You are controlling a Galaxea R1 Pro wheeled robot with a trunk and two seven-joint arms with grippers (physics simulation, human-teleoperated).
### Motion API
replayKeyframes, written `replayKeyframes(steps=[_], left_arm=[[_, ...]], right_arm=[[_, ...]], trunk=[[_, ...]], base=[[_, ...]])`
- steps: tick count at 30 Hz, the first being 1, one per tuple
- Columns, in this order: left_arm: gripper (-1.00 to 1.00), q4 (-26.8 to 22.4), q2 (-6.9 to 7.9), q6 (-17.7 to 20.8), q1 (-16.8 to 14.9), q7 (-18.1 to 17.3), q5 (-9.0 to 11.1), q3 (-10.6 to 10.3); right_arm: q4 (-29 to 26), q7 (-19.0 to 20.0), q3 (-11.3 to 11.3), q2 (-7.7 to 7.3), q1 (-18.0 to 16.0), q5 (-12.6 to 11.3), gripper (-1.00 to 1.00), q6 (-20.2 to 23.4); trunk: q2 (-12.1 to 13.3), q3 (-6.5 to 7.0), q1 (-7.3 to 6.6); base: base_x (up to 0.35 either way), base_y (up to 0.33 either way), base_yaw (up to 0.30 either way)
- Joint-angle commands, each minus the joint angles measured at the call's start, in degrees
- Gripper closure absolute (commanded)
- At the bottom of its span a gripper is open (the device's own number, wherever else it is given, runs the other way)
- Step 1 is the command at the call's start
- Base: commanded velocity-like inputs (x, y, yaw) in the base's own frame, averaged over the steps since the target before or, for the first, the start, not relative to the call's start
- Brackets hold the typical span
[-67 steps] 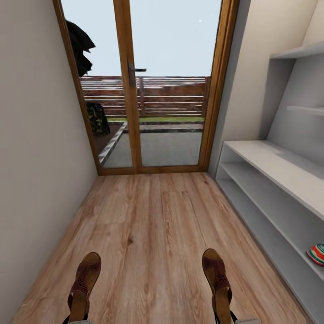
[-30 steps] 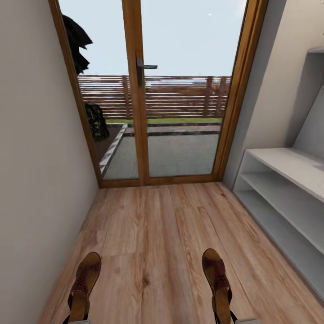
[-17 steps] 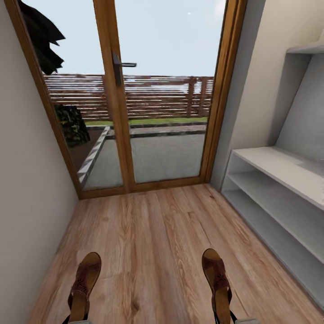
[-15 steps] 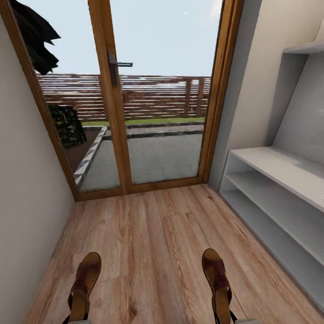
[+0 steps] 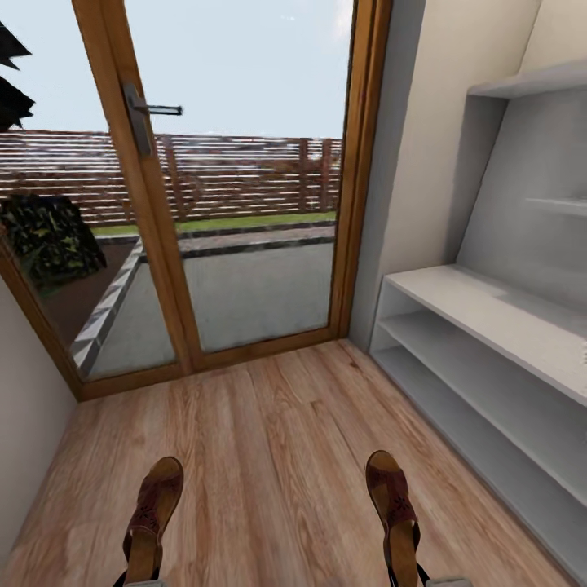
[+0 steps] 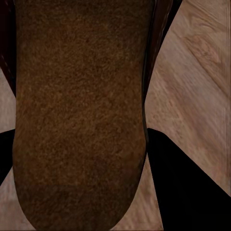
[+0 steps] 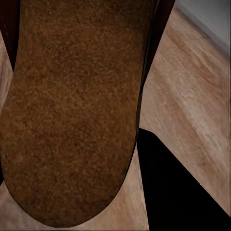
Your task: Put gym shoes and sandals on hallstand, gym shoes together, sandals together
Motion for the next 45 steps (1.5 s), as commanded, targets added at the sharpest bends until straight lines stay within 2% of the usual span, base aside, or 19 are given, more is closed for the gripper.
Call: replayKeyframes(steps=[1, 14, 45], left_arm=[[1.00, 0.0, -0.04, -0.2, 0.0, -0.3, -0.6, 0.5], [1.00, 0.0, -0.04, -0.2, 0.0, -0.3, -0.5, 0.5], [1.00, 0.0, -0.04, -0.2, 0.0, -0.3, -0.5, 0.5]], right_arm=[[0.0, 0.4, -0.5, 0.04, 0.0, 0.2, 1.00, -0.2], [0.1, 0.4, -0.5, 0.04, 0.0, 0.2, 1.00, -0.2], [0.1, 0.4, -0.5, 0.04, 0.0, 0.2, 1.00, -0.2]], trunk=[[0.0, -0.05, 0.02], [0.0, -0.05, 0.02], [0.0, -0.05, 0.02]], base=[[0.339, 0.000, -0.264], [0.332, 0.058, -0.145], [0.240, 0.251, -0.262]])
